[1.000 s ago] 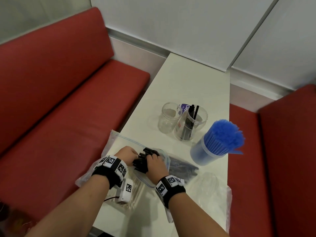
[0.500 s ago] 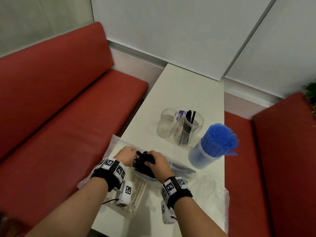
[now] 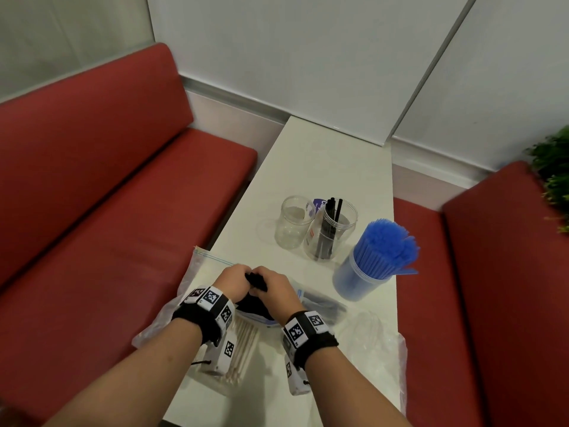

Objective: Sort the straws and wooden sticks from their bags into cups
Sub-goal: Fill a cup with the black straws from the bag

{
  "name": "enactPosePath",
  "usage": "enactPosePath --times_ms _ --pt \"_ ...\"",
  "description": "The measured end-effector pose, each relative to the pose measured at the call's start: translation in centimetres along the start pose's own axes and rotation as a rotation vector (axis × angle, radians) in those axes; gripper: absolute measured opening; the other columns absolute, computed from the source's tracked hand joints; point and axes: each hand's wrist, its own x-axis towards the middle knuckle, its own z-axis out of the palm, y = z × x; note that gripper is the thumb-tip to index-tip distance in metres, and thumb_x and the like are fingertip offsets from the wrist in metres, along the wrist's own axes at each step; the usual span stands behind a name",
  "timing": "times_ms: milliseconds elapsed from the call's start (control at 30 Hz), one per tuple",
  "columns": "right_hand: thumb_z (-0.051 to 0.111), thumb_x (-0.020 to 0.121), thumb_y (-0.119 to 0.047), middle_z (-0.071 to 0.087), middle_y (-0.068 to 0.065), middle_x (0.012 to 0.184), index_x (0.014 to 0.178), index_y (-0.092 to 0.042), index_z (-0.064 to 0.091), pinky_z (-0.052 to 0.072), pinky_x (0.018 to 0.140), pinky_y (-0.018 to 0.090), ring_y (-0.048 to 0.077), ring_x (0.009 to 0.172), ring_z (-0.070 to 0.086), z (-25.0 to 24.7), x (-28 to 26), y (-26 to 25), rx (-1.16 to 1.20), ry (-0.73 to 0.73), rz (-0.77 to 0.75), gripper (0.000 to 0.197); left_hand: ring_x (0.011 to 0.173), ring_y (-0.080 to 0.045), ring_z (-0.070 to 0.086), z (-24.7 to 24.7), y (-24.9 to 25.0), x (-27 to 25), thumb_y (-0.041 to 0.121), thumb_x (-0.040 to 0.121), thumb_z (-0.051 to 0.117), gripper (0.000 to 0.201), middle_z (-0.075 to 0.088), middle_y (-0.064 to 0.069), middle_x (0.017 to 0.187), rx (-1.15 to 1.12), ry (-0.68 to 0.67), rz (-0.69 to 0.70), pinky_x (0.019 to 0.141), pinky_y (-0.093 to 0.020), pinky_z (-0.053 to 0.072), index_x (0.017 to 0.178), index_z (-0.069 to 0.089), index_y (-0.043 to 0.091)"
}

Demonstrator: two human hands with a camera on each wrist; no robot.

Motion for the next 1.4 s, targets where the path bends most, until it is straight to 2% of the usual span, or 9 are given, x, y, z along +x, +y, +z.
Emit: enactPosePath --times_ms 200,367,567,700,833,1133,1200,1300,1400 --pt "0.062 0.100 -0.016 0.069 0.010 0.112 0.117 -0.009 0.061 0.041 0.081 0.027 0.020 0.097 0.060 0.0 0.1 -0.2 0.029 0.030 -0.014 0.018 0.093 -0.024 0.066 -0.4 0.0 0.4 0.008 0.090 0.049 0.023 0.071 -0.007 0.097 0.038 0.015 0.078 0.087 -0.040 0.053 0.100 0.069 0.012" --pt "0.060 0.100 -0.010 0.072 0.009 0.124 0.133 -0.016 0.064 0.047 0.096 0.027 0.022 0.113 0.065 -0.4 -0.2 -0.6 0.060 0.034 -0.033 0.033 0.096 -0.022 0.065 -0.7 -0.2 0.9 0.006 0.088 0.053 0.024 0.070 -0.006 0.101 0.005 0.000 0.119 0.089 -0.037 0.052 0.103 0.070 0.013" --pt "0.060 0.102 -0.016 0.072 0.008 0.115 0.126 -0.015 0.063 0.043 0.082 0.022 0.019 0.100 0.063 -0.9 -0.2 -0.8 0.085 0.074 -0.030 0.024 0.071 -0.021 0.062 -0.8 -0.2 1.4 -0.001 0.092 0.042 0.032 0.067 -0.013 0.098 -0.157 -0.058 0.095 0.058 -0.024 0.047 0.109 0.062 0.018" --pt "0.059 0.102 -0.015 0.069 0.005 0.109 0.119 -0.015 0.057 0.050 0.084 0.026 0.020 0.097 0.064 -2.3 0.0 -1.1 0.129 0.123 -0.046 0.018 0.066 -0.022 0.058 -0.4 -0.2 2.0 -0.002 0.094 0.039 0.029 0.064 -0.012 0.090 -0.319 -0.108 -0.019 0.054 -0.025 0.046 0.108 0.060 0.012" --pt "0.062 0.101 -0.017 0.065 -0.007 0.098 0.111 -0.022 0.054 0.042 0.076 0.009 -0.005 0.084 0.058 -4.9 0.1 -1.9 0.305 0.254 -0.050 0.014 0.063 -0.022 0.058 -0.2 -0.1 2.4 -0.001 0.096 0.038 0.027 0.062 -0.010 0.087 -0.421 -0.154 -0.064 0.053 -0.025 0.046 0.106 0.062 0.009" --pt "0.068 0.097 -0.028 0.076 -0.002 0.103 0.109 -0.029 0.063 0.057 0.099 0.045 0.019 0.104 0.073 -13.1 -2.0 -6.5 0.701 0.481 -0.138 0.014 0.066 -0.024 0.063 -0.8 1.0 3.5 0.005 0.098 0.046 0.025 0.067 -0.014 0.080 -0.768 0.083 -0.035 0.061 -0.029 0.052 0.111 0.064 -0.007" --pt "0.070 0.094 -0.028 0.076 -0.001 0.099 0.105 -0.032 0.065 0.058 0.097 0.044 0.023 0.102 0.073 -15.0 -2.3 -7.9 0.792 0.511 -0.208 0.012 0.077 -0.028 0.068 -0.9 2.3 3.3 0.022 0.101 0.050 0.034 0.069 -0.016 0.088 -0.949 -0.035 -0.092 0.070 -0.033 0.056 0.115 0.062 -0.007" --pt "0.073 0.092 -0.026 0.073 -0.001 0.098 0.103 -0.033 0.067 0.058 0.090 0.038 0.023 0.099 0.073 -16.5 -2.5 -9.3 0.835 0.527 -0.275 0.014 0.110 -0.040 0.064 -0.4 4.3 2.5 0.051 0.100 0.043 0.061 0.066 -0.024 0.115 -1.276 -0.477 -0.172 0.090 -0.047 0.053 0.119 0.063 -0.003" --pt "0.073 0.091 -0.023 0.072 0.001 0.102 0.106 -0.031 0.064 0.059 0.093 0.049 0.027 0.099 0.073 -16.5 -2.8 -9.4 0.774 0.552 -0.284 0.019 0.111 -0.045 0.062 0.1 6.3 1.6 0.046 0.099 0.044 0.064 0.062 -0.032 0.120 -1.660 -0.737 -0.243 0.095 -0.055 0.051 0.115 0.066 -0.012"
